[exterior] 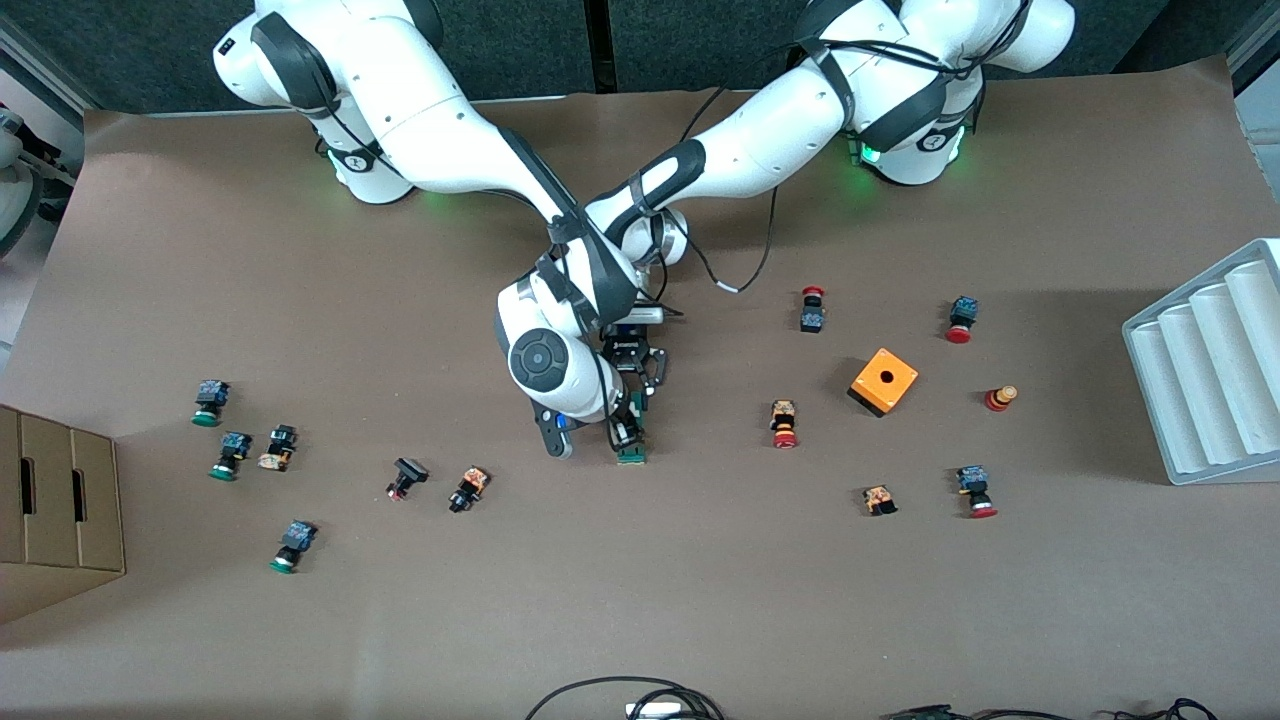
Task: Close load switch with both arms
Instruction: 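Grasp the white lever of the switch with the right gripper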
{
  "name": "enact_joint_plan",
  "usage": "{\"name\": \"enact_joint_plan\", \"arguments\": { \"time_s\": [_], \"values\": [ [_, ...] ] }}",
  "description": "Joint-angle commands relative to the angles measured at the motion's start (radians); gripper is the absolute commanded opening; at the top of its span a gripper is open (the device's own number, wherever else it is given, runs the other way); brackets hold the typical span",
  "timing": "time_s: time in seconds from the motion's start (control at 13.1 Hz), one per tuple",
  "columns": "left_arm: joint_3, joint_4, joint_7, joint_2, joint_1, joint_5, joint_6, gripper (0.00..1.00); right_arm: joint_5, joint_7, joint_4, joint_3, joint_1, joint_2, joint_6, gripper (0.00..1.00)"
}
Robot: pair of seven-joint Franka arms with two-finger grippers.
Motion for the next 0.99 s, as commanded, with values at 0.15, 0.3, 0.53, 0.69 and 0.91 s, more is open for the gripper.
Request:
{"name": "enact_joint_plan", "arguments": {
  "time_s": [0.15,0.3,0.53,0.69,0.91],
  "values": [
    [0.01,0.034,-0.019,0.034,-0.018,-0.006,-0.003,0.58,-0.019,0.016,-0.025,-0.011,0.025,0.002,0.048,0.73],
    [0.01,0.034,-0.02,0.034,-0.02,-0.006,-0.003,0.58,-0.018,0.014,-0.024,-0.011,0.025,0.007,0.057,0.68],
    [0.01,0.034,-0.019,0.034,-0.018,-0.006,-0.003,0.58,-0.019,0.011,-0.024,-0.011,0.023,0.019,0.087,0.61],
    [0.01,0.034,-0.019,0.034,-0.018,-0.006,-0.003,0.58,-0.019,0.003,-0.022,-0.011,0.023,0.022,0.091,0.54],
    [0.01,0.034,-0.019,0.033,-0.018,-0.006,-0.003,0.58,-0.019,-0.003,-0.014,-0.011,0.011,0.014,0.082,0.52]
  ]
}}
